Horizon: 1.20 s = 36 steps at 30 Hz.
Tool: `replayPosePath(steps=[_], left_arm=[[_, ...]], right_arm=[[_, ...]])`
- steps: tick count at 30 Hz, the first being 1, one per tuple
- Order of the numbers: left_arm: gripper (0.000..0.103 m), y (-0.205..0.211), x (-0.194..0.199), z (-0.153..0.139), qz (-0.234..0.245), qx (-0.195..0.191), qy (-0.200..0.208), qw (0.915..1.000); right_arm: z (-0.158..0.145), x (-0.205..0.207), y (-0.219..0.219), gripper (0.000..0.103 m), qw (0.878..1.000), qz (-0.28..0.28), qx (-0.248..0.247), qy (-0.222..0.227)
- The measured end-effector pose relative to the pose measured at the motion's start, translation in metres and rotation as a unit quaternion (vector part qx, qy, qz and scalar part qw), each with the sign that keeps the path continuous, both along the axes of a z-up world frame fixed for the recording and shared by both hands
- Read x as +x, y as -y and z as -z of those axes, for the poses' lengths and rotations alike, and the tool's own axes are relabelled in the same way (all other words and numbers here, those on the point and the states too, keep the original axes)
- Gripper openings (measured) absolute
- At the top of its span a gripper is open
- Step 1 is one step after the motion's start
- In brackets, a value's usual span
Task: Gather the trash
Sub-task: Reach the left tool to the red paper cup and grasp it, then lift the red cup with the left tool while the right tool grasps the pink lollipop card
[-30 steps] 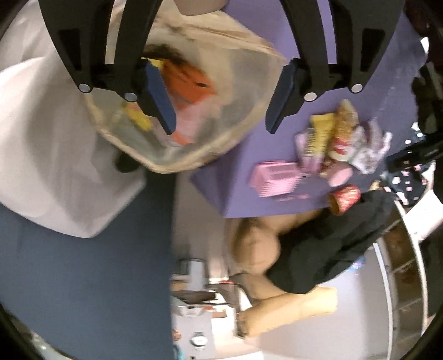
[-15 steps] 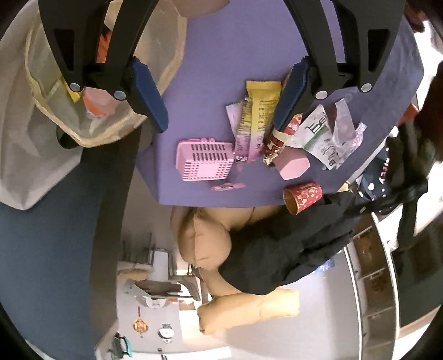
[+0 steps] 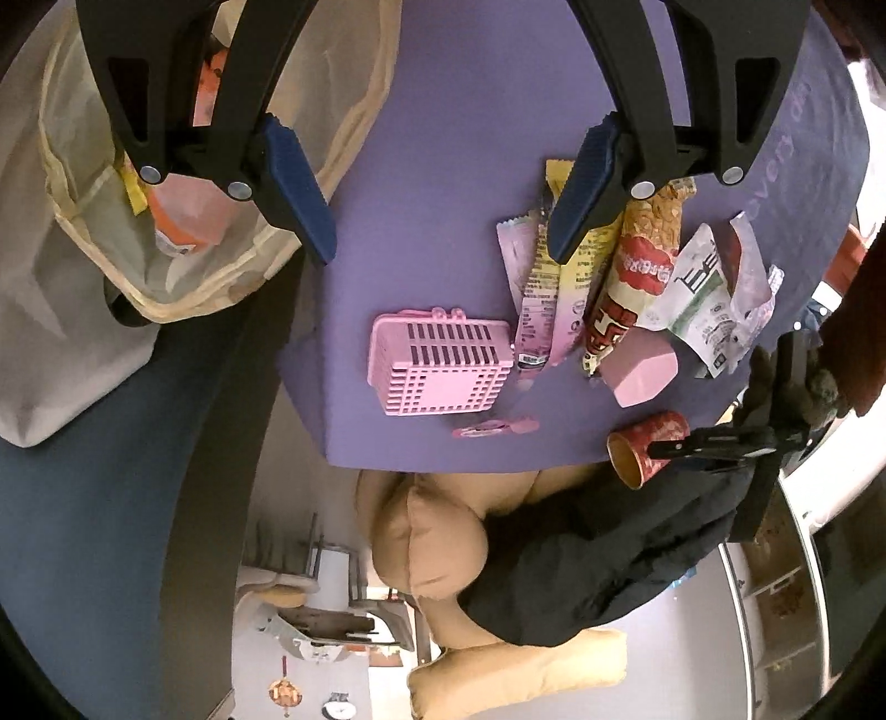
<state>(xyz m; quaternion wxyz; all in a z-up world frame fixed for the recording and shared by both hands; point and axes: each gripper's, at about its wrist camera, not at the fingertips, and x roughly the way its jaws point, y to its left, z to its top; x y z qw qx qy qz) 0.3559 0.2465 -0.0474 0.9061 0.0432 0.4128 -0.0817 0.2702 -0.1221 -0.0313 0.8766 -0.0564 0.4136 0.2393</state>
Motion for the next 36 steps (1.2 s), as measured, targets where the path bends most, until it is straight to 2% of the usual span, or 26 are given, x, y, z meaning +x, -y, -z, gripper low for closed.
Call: replayPosePath(steps=[4,7,10,12,14,20,23,24,27,30,32,36], left_arm=[[0.065,-0.010,0.001,0.004,-0.047,-0.040,0.001,0.9981],[0.056,-0.010,-0.007,0.004,-0.061,-0.050,-0.002,0.9969],[0.053,-0.008,-0.016,0.001,-0.086,-0.052,-0.004,0.9949],[0.053,-0.008,-0.018,0.000,-0.102,-0.058,-0.005,0.9931],[0.054,-0.009,-0.016,0.001,-0.104,-0.064,-0.006,0.9925],[0.060,-0.020,-0.008,0.011,-0.120,-0.113,-0.026,0.9860],[0.057,-0.019,-0.016,0.007,-0.132,-0.108,-0.015,0.9853],[0.055,-0.017,-0.022,0.001,-0.136,-0.108,-0.006,0.9848],[0.055,-0.013,-0.049,-0.021,-0.155,-0.147,0.022,0.9766],[0.055,-0.002,-0.087,-0.046,-0.158,-0.189,0.060,0.9674],[0.056,0.006,-0.112,-0.058,-0.162,-0.202,0.080,0.9625],[0.056,0.019,-0.148,-0.061,-0.168,-0.242,0.068,0.9533]], right_arm=[[0.002,0.004,-0.005,0.075,1.000,0.005,0.012,-0.006],[0.005,0.005,-0.009,0.075,1.000,0.008,0.007,-0.014],[0.011,0.009,-0.012,0.075,0.999,0.018,-0.012,-0.027],[0.014,0.009,-0.012,0.075,0.999,0.029,-0.019,-0.035],[0.015,0.006,-0.010,0.075,0.999,0.028,-0.003,-0.041],[0.007,-0.006,-0.018,0.075,0.999,0.018,-0.016,-0.028],[-0.005,-0.007,-0.024,0.074,0.999,0.012,-0.020,-0.022],[-0.009,-0.006,-0.025,0.074,1.000,0.012,-0.018,-0.018],[-0.026,0.003,-0.029,0.075,1.000,0.009,0.003,0.004],[-0.035,0.026,-0.041,0.075,1.000,0.004,0.011,0.013],[-0.038,0.048,-0.053,0.075,1.000,0.012,0.011,0.012],[-0.030,0.086,-0.082,0.075,0.999,0.015,-0.033,0.005]])
